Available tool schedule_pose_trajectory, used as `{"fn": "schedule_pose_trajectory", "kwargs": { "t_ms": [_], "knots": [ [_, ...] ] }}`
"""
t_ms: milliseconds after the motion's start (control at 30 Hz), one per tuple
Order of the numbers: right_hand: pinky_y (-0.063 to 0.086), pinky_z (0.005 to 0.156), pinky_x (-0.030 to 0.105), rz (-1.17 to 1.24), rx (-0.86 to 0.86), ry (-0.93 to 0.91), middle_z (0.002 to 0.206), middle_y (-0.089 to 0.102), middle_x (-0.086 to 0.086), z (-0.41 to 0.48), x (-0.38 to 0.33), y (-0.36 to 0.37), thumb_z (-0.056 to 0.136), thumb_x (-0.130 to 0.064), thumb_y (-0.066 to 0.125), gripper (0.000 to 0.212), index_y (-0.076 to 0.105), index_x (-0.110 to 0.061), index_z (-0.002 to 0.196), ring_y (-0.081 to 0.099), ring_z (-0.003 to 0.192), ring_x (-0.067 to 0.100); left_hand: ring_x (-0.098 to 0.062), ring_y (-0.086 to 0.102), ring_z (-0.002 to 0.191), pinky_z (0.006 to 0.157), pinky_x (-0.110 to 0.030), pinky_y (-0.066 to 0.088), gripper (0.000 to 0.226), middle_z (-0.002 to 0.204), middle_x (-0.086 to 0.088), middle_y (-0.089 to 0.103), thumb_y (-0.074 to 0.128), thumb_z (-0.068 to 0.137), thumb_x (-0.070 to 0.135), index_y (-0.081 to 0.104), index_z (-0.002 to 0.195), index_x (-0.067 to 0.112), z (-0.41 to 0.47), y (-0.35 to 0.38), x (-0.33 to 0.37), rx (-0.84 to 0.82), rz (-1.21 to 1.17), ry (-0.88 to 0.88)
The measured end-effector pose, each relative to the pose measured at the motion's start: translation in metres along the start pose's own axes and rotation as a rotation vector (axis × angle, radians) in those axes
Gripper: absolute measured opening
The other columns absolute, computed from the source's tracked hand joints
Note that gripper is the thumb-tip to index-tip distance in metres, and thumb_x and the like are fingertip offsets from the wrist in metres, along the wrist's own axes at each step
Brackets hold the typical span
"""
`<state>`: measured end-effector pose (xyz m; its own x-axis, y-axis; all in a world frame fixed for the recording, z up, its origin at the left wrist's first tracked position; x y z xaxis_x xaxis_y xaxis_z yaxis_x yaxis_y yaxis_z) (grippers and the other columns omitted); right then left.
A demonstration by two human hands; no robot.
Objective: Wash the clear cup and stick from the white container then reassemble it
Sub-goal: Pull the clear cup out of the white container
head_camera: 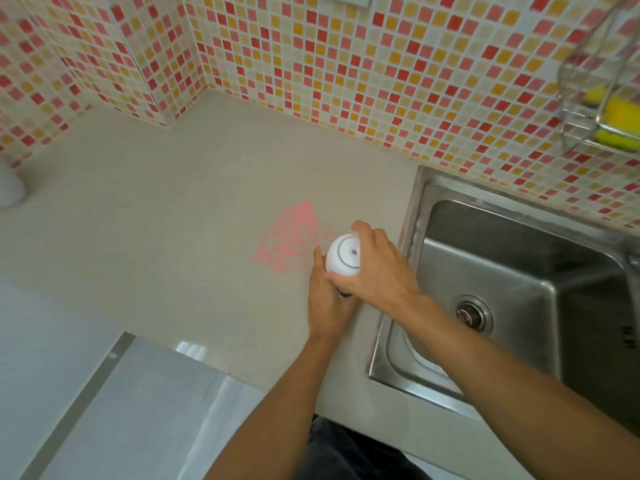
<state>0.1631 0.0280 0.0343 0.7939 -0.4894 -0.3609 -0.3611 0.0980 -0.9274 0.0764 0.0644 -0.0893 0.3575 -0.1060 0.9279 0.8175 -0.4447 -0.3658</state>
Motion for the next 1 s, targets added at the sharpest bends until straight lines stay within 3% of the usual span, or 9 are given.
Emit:
{"fn": "schedule_pose_trajectory", "kwargs": {
  "t_ms": [167, 500, 733, 867, 1000],
  "knots": [
    [0.046, 0.075, 0.036, -0.095, -0.081, -0.101, 0.111, 0.045, 0.007, 0.005, -0.008, -0.004, 0.070, -0.057, 0.068, 0.079, 0.039, -0.024, 0.135, 0.057, 0.098, 0.031, -0.012, 0.057, 0.117, 0.095, -0.034, 0.049, 0.122, 0.131, 0.005, 0.056, 0.085, 0.061, 0.051, 0.008, 0.150, 0.021, -0.003, -0.008, 0.011, 0.027, -0.001, 0.009],
    [0.050, 0.075, 0.037, -0.179, -0.187, -0.241, 0.108, 0.042, 0.002, 0.007, -0.015, -0.009, 0.066, -0.054, 0.068, 0.078, 0.039, -0.029, 0.133, 0.053, 0.091, 0.026, -0.014, 0.057, 0.116, 0.096, -0.039, 0.049, 0.122, 0.132, 0.004, 0.055, 0.083, 0.065, 0.050, 0.001, 0.152, 0.024, -0.006, -0.010, 0.008, 0.045, 0.007, -0.035],
    [0.048, 0.068, 0.034, -0.264, -0.287, -0.406, 0.116, 0.042, -0.002, 0.009, -0.025, -0.035, 0.065, -0.048, 0.069, 0.076, 0.037, -0.036, 0.132, 0.052, 0.087, 0.021, -0.016, 0.055, 0.118, 0.096, -0.032, 0.048, 0.120, 0.134, 0.002, 0.054, 0.079, 0.068, 0.053, -0.004, 0.151, 0.028, -0.009, -0.010, 0.014, 0.037, 0.040, -0.015],
    [0.052, 0.071, 0.036, -0.193, -0.293, -0.360, 0.112, 0.041, -0.006, 0.007, -0.012, -0.051, 0.063, -0.051, 0.070, 0.076, 0.035, -0.039, 0.129, 0.055, 0.087, 0.019, -0.016, 0.052, 0.125, 0.098, -0.035, 0.048, 0.118, 0.140, 0.003, 0.050, 0.078, 0.065, 0.058, 0.005, 0.152, 0.025, -0.010, -0.009, 0.017, 0.029, 0.041, -0.019],
    [0.050, 0.080, 0.035, -0.056, -0.252, -0.291, 0.115, 0.043, -0.008, 0.006, -0.003, -0.071, 0.062, -0.051, 0.073, 0.074, 0.037, -0.039, 0.125, 0.053, 0.096, 0.015, -0.013, 0.046, 0.130, 0.102, -0.027, 0.043, 0.114, 0.144, 0.002, 0.046, 0.084, 0.064, 0.049, 0.018, 0.151, 0.016, -0.011, -0.013, 0.018, 0.055, 0.034, -0.021]
  ]
}}
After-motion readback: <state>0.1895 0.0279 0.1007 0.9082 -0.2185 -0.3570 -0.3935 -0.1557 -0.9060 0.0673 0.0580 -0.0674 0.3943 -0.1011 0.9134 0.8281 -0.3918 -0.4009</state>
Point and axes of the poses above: each hand's wrist, its own z-axis towards the middle knuckle, its own y-axis out of the palm, x = y × z, the point moved 9 cm from there along z, towards the middle knuckle
